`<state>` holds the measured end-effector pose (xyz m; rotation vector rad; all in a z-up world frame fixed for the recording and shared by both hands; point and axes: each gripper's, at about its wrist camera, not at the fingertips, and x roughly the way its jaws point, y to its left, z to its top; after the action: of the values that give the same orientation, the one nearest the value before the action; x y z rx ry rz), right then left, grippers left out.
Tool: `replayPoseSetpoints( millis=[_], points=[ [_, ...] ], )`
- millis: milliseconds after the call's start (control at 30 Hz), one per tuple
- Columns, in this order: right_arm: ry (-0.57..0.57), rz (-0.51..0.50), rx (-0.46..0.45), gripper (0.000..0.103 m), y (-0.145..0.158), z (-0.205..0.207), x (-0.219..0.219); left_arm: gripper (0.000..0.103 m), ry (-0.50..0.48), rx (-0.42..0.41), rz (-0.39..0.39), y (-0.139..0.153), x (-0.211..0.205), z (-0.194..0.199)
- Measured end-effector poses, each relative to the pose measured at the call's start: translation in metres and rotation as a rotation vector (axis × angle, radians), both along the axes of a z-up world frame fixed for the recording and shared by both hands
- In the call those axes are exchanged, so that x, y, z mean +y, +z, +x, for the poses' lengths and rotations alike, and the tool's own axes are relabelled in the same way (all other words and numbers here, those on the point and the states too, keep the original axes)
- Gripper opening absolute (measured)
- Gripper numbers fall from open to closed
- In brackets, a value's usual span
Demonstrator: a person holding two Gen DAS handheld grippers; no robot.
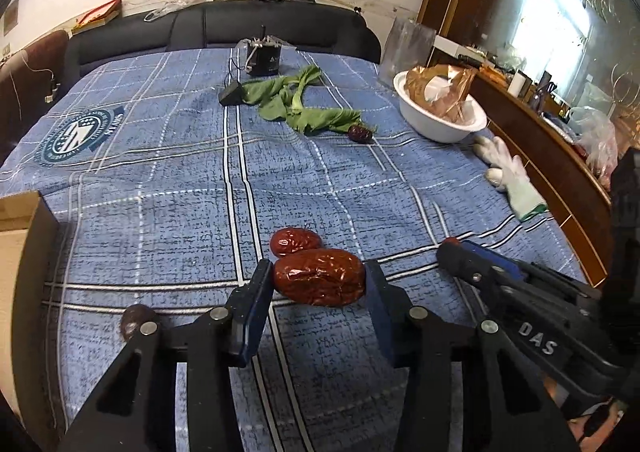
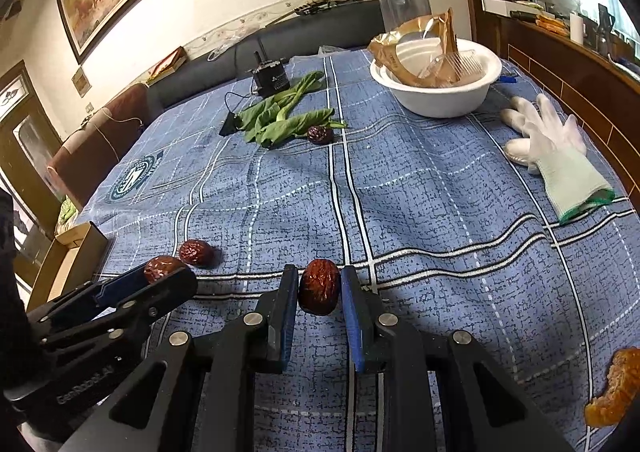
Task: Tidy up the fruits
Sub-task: 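Grasp the large red date with left tool while right tool grasps another date, then carry both dates into the cardboard box and open both tools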
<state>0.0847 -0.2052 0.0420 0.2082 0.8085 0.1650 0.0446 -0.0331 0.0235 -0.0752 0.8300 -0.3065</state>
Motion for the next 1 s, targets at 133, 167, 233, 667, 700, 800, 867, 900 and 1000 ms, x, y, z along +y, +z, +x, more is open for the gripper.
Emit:
replayPoseSetpoints(
  millis=[133, 167, 233, 667, 700, 800, 867, 900, 1000],
  points=[
    [0.001, -0.012, -0.018, 0.023, 0.003, -0.003, 0.002, 0.044, 0.013, -0.033, 0.017, 0.016, 0.004, -0.020],
    [0.003, -0.012, -0.021, 0.023, 0.003, -0.003, 0.002, 0.044, 0.017, -0.033, 0.021, 0.018, 0.006, -0.024],
    [0.007, -0.014, -0.027, 0.023, 0.004, -0.005, 0.004, 0.044, 0.031, -0.028, 0.022, 0.023, 0.013, -0.034],
    [-0.013, -0.031, -0.036, 0.023, 0.011, -0.017, 0.006, 0.045, 0.209, -0.069, -0.046, 0.062, 0.099, -0.107],
    [-0.006, -0.016, -0.042, 0.023, 0.017, -0.023, 0.007, 0.045, 0.230, -0.075, -0.042, 0.065, 0.109, -0.114],
    [0.027, -0.005, -0.052, 0.023, 0.030, -0.041, 0.016, 0.045, 0.272, -0.087, -0.045, 0.071, 0.130, -0.126],
    [0.052, -0.007, -0.054, 0.023, 0.036, -0.051, 0.025, 0.045, 0.292, -0.093, -0.055, 0.073, 0.142, -0.133],
    [0.071, -0.007, -0.059, 0.023, 0.041, -0.059, 0.032, 0.045, 0.300, -0.095, -0.060, 0.073, 0.147, -0.137],
    [0.112, 0.007, -0.071, 0.024, 0.052, -0.073, 0.048, 0.045, 0.328, -0.104, -0.068, 0.075, 0.162, -0.147]
  ],
)
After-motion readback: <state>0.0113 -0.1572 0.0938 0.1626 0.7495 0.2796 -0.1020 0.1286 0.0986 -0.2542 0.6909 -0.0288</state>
